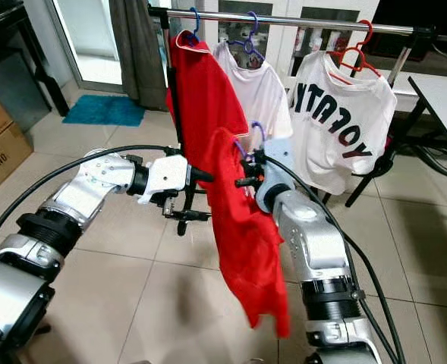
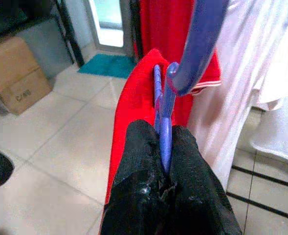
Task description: Hang hanger
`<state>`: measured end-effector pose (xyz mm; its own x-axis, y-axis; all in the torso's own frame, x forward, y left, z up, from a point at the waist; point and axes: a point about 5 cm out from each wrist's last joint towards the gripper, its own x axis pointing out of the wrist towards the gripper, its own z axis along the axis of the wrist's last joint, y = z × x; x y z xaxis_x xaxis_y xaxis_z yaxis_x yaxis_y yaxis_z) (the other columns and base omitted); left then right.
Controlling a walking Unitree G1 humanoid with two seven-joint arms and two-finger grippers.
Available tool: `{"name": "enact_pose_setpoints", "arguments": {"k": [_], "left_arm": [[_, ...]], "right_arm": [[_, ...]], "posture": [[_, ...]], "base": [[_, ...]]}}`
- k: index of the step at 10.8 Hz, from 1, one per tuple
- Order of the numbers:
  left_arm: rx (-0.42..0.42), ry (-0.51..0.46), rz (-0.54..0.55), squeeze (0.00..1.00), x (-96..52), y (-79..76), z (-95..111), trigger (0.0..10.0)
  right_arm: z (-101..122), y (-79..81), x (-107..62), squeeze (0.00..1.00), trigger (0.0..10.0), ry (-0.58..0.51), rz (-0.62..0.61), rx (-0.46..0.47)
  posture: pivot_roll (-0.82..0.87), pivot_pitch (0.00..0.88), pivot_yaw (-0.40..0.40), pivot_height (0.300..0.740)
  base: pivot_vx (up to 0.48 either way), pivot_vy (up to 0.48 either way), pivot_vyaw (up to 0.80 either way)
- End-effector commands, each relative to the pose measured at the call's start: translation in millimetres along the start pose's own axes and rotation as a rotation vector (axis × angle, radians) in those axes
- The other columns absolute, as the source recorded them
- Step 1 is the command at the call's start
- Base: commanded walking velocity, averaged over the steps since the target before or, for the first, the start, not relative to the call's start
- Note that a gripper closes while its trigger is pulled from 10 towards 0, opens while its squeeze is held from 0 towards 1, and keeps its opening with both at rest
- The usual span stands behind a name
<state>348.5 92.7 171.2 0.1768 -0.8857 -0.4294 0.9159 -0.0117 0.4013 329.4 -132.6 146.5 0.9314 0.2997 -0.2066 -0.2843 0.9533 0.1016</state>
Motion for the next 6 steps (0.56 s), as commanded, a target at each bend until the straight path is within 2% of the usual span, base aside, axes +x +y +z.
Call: {"name": "enact_pose_setpoints", "arguments": {"k": [1, 2, 3, 4, 5, 6], "left_arm": [[-0.048, -0.123, 0.079, 1.0, -5.4, 6.7, 10.8, 10.0], [-0.161, -0.23, 0.245, 1.0, -14.2, 12.1, 9.0, 10.0], [-0.3, -0.28, 0.442, 1.0, -30.9, 9.9, -6.1, 10.0], [-0.346, -0.279, 0.527, 0.25, -41.4, 1.6, -17.5, 10.0], [-0.429, -0.234, 0.684, 0.0, -54.4, -7.8, -35.3, 10.0], [-0.56, -0.158, 0.875, 0.0, -70.3, -19.8, -54.2, 10.0]], "right_arm": [[16.3, -5.6, -5.2, 0.0, 10.0, -0.11, -0.055, 0.003], [11.4, -12.2, -9.2, 0.0, 10.0, -0.099, -0.113, -0.002], [2.4, -21.7, -20.1, 0.0, 10.0, -0.083, -0.178, -0.011], [-6.0, -24.6, -27.0, 0.0, 10.0, -0.066, -0.188, 0.026], [-18.9, -26.4, -36.2, 0.0, 10.0, -0.043, -0.208, 0.0], [-31.7, -26.1, -45.6, 0.0, 10.0, -0.012, -0.24, -0.023]], "posture": [[-0.18, 0.0, 0.038, 0.74], [-0.19, 0.0, 0.049, 0.74], [-0.19, 0.0, 0.046, 0.74], [-0.19, 0.0, 0.04, 0.74], [-0.17, 0.0, 0.029, 0.74], [-0.16, 0.0, 0.014, 0.74]], "base": [[0.0, 0.0, 0.0], [0.0, 0.0, 0.0], [0.0, 0.0, 0.0], [0.0, 0.0, 0.0], [0.0, 0.0, 0.0], [0.0, 0.0, 0.0]]}}
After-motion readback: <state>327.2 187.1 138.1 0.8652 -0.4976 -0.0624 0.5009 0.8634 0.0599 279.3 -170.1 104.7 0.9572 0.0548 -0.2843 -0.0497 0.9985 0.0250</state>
